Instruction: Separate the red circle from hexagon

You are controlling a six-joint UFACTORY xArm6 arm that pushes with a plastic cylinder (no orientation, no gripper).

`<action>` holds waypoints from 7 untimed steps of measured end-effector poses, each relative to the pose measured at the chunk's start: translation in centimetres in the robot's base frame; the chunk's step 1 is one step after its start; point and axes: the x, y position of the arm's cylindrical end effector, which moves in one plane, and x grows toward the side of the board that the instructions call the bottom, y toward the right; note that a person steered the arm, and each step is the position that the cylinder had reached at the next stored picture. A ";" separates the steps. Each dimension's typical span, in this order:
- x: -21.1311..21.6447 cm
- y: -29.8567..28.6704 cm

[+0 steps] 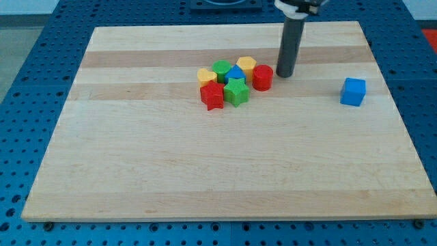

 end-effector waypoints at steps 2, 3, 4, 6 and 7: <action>-0.3 -5.6; 1.0 -5.7; 1.1 -4.9; 1.1 -2.0; 1.1 -1.3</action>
